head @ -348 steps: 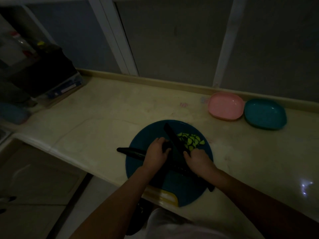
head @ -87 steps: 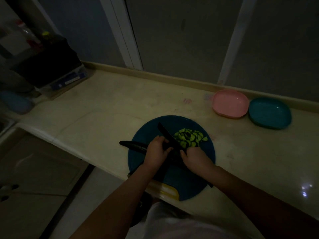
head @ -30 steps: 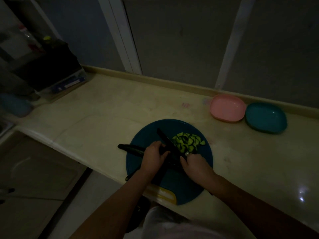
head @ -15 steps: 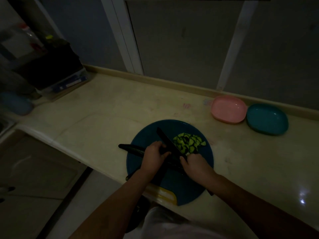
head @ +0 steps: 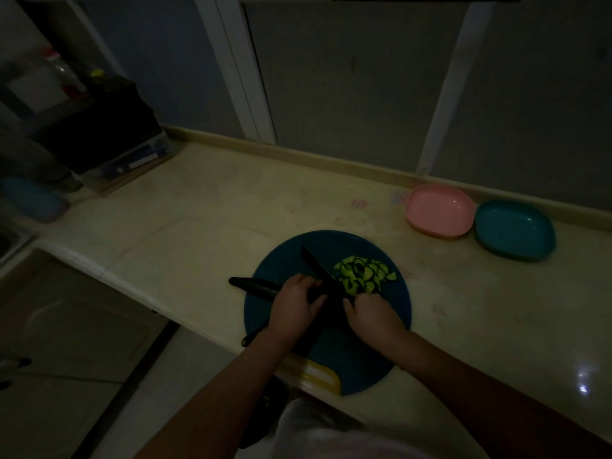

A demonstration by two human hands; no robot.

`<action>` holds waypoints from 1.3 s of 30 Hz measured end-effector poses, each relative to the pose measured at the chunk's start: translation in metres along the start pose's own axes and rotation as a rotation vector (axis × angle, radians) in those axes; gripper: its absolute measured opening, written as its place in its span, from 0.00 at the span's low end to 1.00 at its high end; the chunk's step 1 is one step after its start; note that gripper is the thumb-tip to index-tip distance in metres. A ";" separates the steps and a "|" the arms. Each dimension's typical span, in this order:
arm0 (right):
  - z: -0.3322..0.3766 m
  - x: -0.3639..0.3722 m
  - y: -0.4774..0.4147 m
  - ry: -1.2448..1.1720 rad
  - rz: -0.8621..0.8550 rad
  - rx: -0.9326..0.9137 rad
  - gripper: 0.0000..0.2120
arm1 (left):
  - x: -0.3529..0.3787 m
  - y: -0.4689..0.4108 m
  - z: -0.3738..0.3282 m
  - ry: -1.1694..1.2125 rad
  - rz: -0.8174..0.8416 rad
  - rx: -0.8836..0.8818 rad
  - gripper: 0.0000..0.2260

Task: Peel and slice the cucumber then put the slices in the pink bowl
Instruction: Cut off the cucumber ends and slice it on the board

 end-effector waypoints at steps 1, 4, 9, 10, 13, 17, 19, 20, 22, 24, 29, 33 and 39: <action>-0.002 -0.001 0.000 0.000 -0.006 0.011 0.23 | -0.001 0.001 0.000 0.002 0.006 0.006 0.14; -0.003 -0.002 0.002 0.015 -0.017 0.027 0.23 | -0.004 -0.001 -0.001 0.011 0.011 -0.006 0.14; -0.004 -0.002 0.003 0.027 -0.008 0.037 0.23 | -0.002 -0.009 -0.007 0.003 0.011 -0.019 0.12; -0.004 -0.001 0.003 0.022 -0.008 0.039 0.23 | -0.002 -0.010 -0.008 -0.002 0.007 -0.024 0.12; -0.004 -0.002 0.006 0.012 -0.012 0.040 0.23 | -0.001 -0.011 -0.008 -0.013 -0.004 -0.027 0.12; -0.005 -0.003 0.009 -0.014 -0.023 0.025 0.22 | 0.000 -0.011 -0.007 -0.021 -0.009 -0.023 0.12; -0.006 -0.003 0.010 -0.024 -0.027 0.029 0.22 | 0.001 -0.011 -0.006 -0.022 -0.006 -0.025 0.11; -0.006 -0.003 0.011 -0.031 -0.028 0.028 0.22 | 0.001 -0.011 -0.006 -0.023 -0.003 -0.026 0.11; -0.005 -0.003 0.012 -0.035 -0.025 0.027 0.22 | 0.001 -0.012 -0.006 -0.026 0.000 -0.026 0.11; -0.005 -0.004 0.013 -0.032 -0.016 0.037 0.22 | 0.001 -0.012 -0.005 -0.015 0.002 -0.027 0.11; -0.005 -0.006 0.017 -0.057 -0.016 0.026 0.22 | 0.001 -0.012 -0.005 -0.012 -0.005 -0.023 0.11; -0.005 -0.008 0.021 -0.062 -0.028 0.001 0.23 | 0.001 -0.012 -0.004 -0.007 -0.002 -0.025 0.10; -0.002 -0.004 0.016 -0.049 -0.029 -0.002 0.22 | 0.001 -0.012 -0.004 0.005 -0.005 -0.028 0.10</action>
Point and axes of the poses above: each hand's wrist, its own y-axis away from the middle knuckle, its own x-axis out of the palm, z = x × y, the point moved 2 cm from there along -y, towards the middle knuckle, and after that the axes turned 7 degrees about z, right-handed, at the moved point
